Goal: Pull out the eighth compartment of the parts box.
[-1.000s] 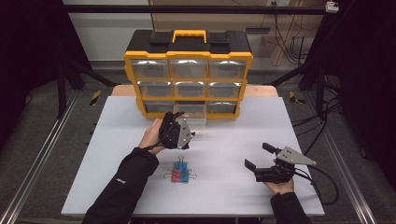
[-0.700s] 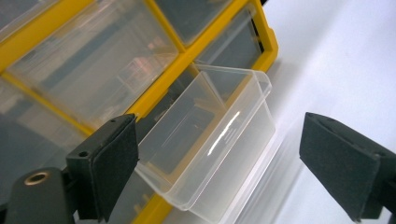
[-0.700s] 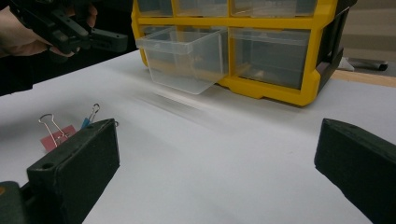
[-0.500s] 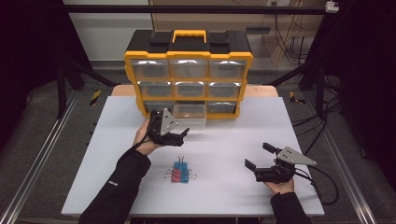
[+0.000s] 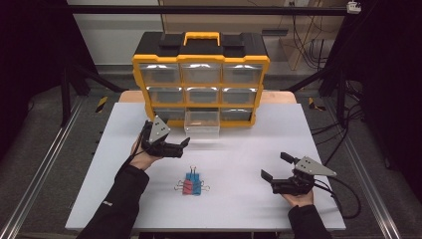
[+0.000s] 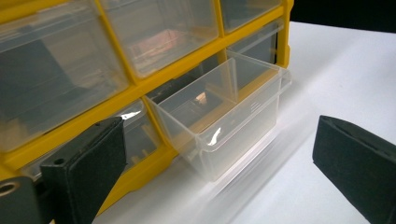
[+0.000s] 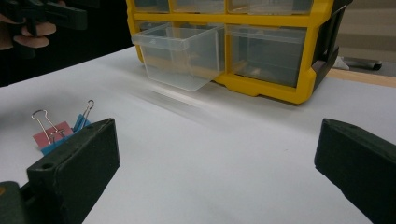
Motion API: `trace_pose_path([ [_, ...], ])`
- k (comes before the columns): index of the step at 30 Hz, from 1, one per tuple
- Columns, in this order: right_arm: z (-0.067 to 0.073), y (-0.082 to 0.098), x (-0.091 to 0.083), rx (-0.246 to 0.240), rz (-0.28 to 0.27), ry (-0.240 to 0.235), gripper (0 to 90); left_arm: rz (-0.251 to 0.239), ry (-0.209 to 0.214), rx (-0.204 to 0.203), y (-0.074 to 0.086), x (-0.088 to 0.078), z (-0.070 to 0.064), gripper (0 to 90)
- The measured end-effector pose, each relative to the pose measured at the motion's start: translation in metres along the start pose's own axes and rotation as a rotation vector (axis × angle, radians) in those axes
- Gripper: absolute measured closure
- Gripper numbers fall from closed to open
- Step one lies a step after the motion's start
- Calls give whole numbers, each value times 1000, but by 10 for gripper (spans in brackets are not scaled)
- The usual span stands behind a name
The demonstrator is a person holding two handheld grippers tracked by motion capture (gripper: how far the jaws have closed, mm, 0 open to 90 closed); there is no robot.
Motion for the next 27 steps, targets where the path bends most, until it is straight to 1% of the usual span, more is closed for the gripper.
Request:
trace_pose_path([
  [2,0,0,0,3,1,1,5,-10,-5,-15,2,-6,3,18],
  [3,0,0,0,3,1,1,5,-22,-3,-16,3,-8,4,18],
  [5,0,0,0,-1,2,4,5,-25,6,-46,6,-14,6,15],
  [6,-1,0,0,-5,3,4,5,-28,6,-55,8,-17,7,14],
  [7,-1,0,0,-5,3,3,5,-28,-6,-58,12,-24,10,14],
  [8,-1,0,0,-5,3,3,5,-28,-6,-58,12,-24,10,14],
  [11,0,0,0,1,4,2,5,-48,-8,-82,17,-34,13,14],
  [12,-1,0,0,-3,1,2,5,-48,-10,-85,22,-41,14,14],
  [13,-1,0,0,-3,1,2,5,-48,-10,-85,22,-41,14,14],
  [14,-1,0,0,-5,2,4,5,-42,-18,-97,26,-46,15,13],
  [16,-1,0,0,-5,1,4,5,-49,-17,-120,29,-53,16,13],
  [17,0,0,0,3,3,5,5,-52,-13,-130,31,-56,17,14],
  [21,0,0,0,5,3,3,5,-52,-10,-138,34,-63,16,13],
  [22,2,-1,0,27,-6,-4,5,-54,-11,-141,35,-65,16,13],
  [23,0,0,-1,5,3,1,5,-52,-11,-144,36,-67,16,13],
  [24,1,-1,-1,24,-5,-5,5,-54,-13,-147,37,-68,16,13],
  [25,1,-1,-1,26,-5,-6,5,-46,-16,-150,40,-71,16,14],
  [26,1,-1,-1,26,-5,-6,5,-46,-16,-150,40,-71,16,14],
  [27,-1,0,0,5,4,3,5,-42,-16,-151,42,-72,16,14],
])
Point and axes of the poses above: each handheld gripper's, and its own axes: x roughly forward along the jaws, y roughly out of its underside, z roughly to its left, the point moved 5 cm from there along x, roughly forward along the jaws, and after that the axes turned 6 degrees about -x, right-handed, at the moved point
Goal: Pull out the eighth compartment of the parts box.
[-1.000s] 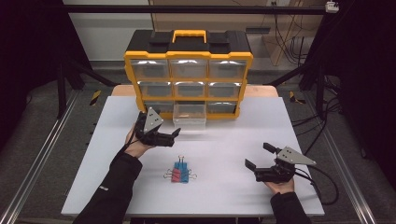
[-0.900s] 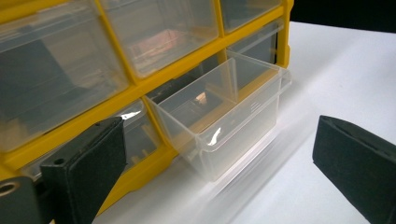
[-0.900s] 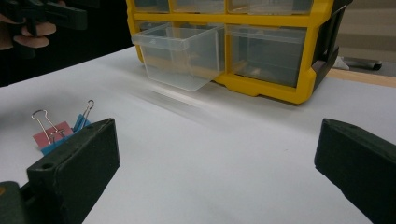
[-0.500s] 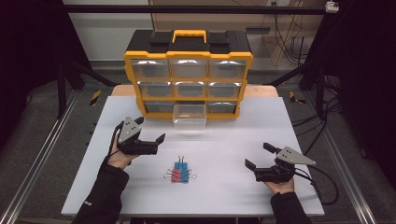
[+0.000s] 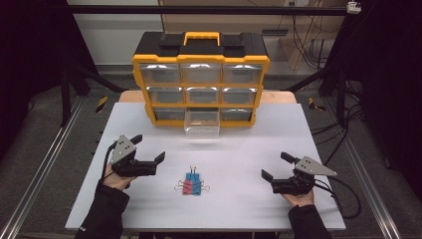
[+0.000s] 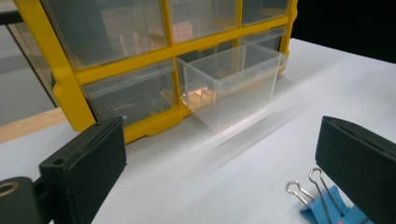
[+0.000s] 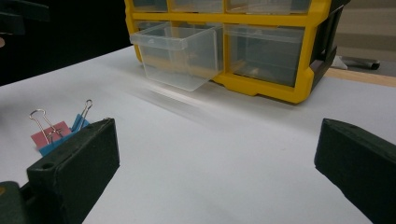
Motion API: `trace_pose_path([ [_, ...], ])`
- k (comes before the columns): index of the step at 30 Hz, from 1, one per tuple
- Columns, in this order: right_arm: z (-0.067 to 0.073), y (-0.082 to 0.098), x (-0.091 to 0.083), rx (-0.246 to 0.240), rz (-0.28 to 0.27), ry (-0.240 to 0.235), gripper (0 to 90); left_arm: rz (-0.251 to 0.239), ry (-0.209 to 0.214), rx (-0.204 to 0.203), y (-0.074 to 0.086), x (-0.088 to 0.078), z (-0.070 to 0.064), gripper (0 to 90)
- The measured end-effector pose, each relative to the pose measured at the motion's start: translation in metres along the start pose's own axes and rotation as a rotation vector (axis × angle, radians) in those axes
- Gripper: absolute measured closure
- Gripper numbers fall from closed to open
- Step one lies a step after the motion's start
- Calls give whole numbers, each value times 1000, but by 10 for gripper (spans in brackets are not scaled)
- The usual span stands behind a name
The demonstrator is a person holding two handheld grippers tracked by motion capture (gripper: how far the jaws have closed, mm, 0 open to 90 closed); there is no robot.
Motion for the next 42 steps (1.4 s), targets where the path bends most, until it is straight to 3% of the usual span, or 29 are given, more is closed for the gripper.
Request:
trace_pose_path([
  [9,0,0,0,-1,-4,-2,5,39,0,-20,19,-4,-3,0],
  [14,0,0,0,-1,-2,-2,5,44,2,-32,20,-7,-5,0],
  [15,2,-1,0,24,-11,-11,5,51,7,-39,20,-7,-6,0],
  [17,2,-1,0,25,-10,-10,5,52,8,-34,20,-8,-8,0],
  [18,0,0,0,0,-2,-3,5,53,9,-34,21,-8,-9,0],
  [21,0,0,-1,2,-3,-3,5,49,13,-27,22,-8,-12,0],
  [25,1,0,0,5,-3,-3,5,23,31,-57,20,-10,-15,0],
  [31,0,0,0,2,-1,-1,5,49,65,-49,24,-8,-23,0],
  [33,0,0,0,-2,0,1,5,83,67,-37,26,-5,-28,0],
  [42,0,0,0,0,0,1,5,98,110,-29,27,-1,-44,0],
])
Point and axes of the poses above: each handheld gripper's, and its own axes: x roughly forward along the jaws, y roughly out of its underside, z roughly to its left, the point moved 5 cm from there along x, roughly forward along the jaws, and after that the axes turned 6 degrees about -x, right-handed, at the moved point
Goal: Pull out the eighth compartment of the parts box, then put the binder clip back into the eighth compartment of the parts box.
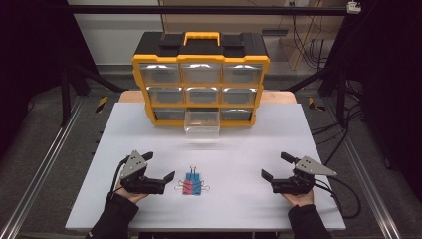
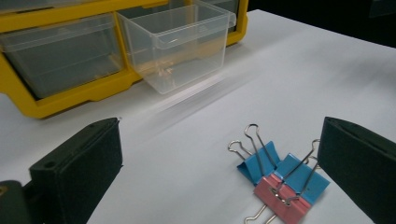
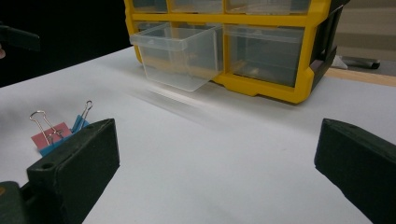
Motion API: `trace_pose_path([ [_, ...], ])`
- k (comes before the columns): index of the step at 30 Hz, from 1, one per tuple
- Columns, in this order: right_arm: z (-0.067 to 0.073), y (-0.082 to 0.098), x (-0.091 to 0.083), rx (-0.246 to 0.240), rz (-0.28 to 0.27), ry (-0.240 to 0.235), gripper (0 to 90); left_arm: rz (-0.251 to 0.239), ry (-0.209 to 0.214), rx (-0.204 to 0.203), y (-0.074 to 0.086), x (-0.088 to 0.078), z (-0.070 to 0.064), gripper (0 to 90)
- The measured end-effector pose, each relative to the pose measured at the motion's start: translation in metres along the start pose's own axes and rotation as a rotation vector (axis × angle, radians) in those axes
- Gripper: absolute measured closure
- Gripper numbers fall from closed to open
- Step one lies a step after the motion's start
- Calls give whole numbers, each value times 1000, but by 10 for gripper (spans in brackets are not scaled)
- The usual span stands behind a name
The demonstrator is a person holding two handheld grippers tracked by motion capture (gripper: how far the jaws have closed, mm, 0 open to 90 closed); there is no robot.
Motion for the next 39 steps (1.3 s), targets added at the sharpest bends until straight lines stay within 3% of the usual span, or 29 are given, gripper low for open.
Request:
trace_pose_path([
  [2,2,-1,0,23,-8,-9,5,5,7,-2,1,2,-3,0],
  [3,0,0,0,-1,1,0,5,6,8,-6,1,3,-4,0],
  [12,0,0,0,-1,0,-1,5,27,17,-50,3,9,-11,5],
  [18,0,0,0,3,-2,-3,5,58,19,-58,8,15,-17,21],
  [19,2,-1,0,24,-8,-12,5,65,19,-66,9,17,-18,25],
  [20,0,0,0,-2,1,-5,5,71,15,-72,10,18,-18,28],
  [28,1,0,0,-1,-1,-3,5,122,6,-116,21,25,-22,62],
  [36,1,0,-1,0,-1,-5,5,183,-17,-131,37,32,-29,119],
  [39,1,0,0,5,-3,-6,5,192,-21,-141,41,33,-31,183],
])
Point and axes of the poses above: each handheld gripper's, and its own axes: x roughly forward along the jaws, y roughly out of its underside, z roughly to its left, the point moved 5 cm from there along x, roughly forward along the jaws, and after that the axes turned 6 degrees about -x, right-handed, at the moved point
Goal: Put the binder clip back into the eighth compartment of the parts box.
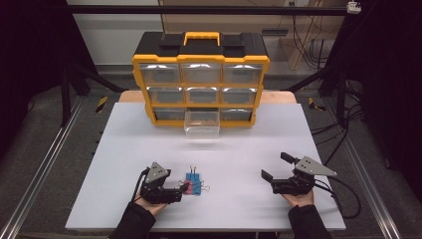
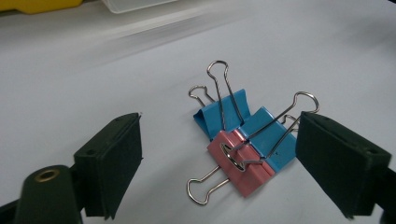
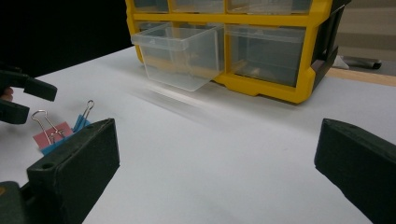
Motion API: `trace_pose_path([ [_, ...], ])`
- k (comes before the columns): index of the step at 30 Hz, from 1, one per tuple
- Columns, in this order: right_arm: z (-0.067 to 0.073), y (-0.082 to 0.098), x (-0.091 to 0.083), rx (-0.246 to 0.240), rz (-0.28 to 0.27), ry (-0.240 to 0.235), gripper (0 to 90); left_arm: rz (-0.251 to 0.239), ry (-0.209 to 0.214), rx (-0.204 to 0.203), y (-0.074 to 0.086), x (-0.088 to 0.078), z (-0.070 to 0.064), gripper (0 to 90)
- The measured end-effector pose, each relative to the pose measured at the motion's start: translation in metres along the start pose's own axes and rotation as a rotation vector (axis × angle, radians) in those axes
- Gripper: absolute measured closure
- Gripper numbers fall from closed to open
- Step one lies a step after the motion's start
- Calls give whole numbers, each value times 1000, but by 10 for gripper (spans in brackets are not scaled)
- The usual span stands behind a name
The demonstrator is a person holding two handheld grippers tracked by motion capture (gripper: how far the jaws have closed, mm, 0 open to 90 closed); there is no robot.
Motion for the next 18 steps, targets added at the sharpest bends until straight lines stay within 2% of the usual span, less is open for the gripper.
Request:
trace_pose_path([
  [1,0,0,0,0,0,0,5,1,4,-9,1,1,0,183],
  [2,2,-1,0,21,-7,-7,5,-6,6,-23,1,2,-1,199],
  [4,2,-1,0,21,-7,-7,5,-1,2,-31,2,2,0,236],
  [5,0,0,0,-5,2,2,5,-3,-3,-32,2,2,1,257],
  [8,0,0,-1,-5,3,0,5,5,7,-53,3,2,1,331],
  [18,0,0,-1,-4,1,-1,5,37,32,-87,8,7,-6,480],
])
Point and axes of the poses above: each handheld gripper's, and its own axes: x roughly forward along the jaws, y roughly out of its underside, z roughly to its left, the point moved 5 cm from there along x, roughly forward along the jaws, and after that the axes turned 6 degrees about -x, right-handed, at the moved point
